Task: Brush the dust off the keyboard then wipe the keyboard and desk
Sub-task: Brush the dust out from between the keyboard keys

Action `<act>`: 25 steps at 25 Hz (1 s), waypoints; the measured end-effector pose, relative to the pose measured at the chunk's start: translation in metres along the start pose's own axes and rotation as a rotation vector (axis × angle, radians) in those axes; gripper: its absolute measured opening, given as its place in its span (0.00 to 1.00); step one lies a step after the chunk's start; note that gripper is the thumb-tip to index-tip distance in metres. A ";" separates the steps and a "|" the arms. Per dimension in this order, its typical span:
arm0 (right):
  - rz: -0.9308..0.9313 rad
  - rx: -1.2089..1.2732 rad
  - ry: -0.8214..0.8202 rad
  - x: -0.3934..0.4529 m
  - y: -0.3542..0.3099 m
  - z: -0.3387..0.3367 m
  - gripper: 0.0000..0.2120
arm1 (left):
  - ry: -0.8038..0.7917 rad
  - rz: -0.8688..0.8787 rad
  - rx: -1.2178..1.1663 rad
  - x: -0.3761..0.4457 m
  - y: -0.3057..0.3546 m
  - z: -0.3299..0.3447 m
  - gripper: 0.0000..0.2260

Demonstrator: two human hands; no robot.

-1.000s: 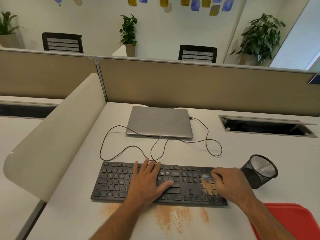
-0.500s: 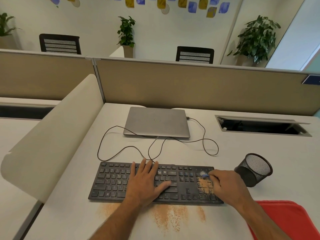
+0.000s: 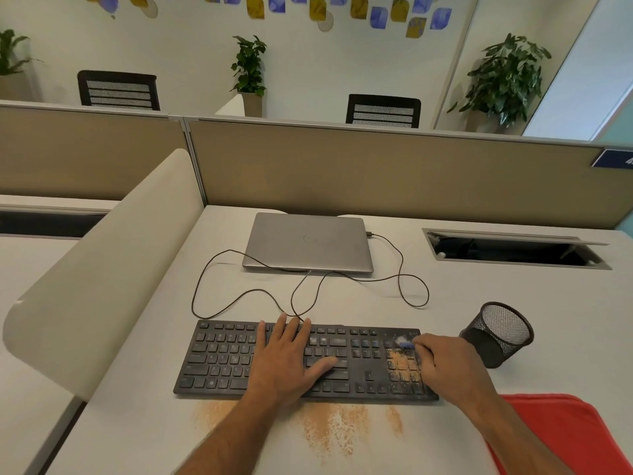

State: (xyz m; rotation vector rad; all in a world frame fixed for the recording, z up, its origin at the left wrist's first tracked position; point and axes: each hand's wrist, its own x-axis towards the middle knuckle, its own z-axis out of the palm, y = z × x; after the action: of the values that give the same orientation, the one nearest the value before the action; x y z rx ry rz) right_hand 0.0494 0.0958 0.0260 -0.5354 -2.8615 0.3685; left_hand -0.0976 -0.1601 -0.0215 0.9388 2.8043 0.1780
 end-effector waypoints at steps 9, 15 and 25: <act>-0.043 0.044 -0.003 -0.005 -0.005 0.005 0.06 | -0.009 -0.003 0.002 0.000 0.001 -0.001 0.44; -0.032 0.033 0.027 -0.006 -0.006 0.007 0.06 | -0.018 -0.002 -0.002 0.001 0.001 -0.001 0.44; -0.049 0.069 0.061 -0.005 -0.007 0.010 0.08 | -0.025 -0.008 -0.004 0.001 0.001 -0.001 0.44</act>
State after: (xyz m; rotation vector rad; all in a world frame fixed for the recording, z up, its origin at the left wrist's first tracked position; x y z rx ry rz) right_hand 0.0494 0.0857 0.0178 -0.4558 -2.7860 0.4333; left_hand -0.0977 -0.1591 -0.0205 0.9223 2.7837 0.1704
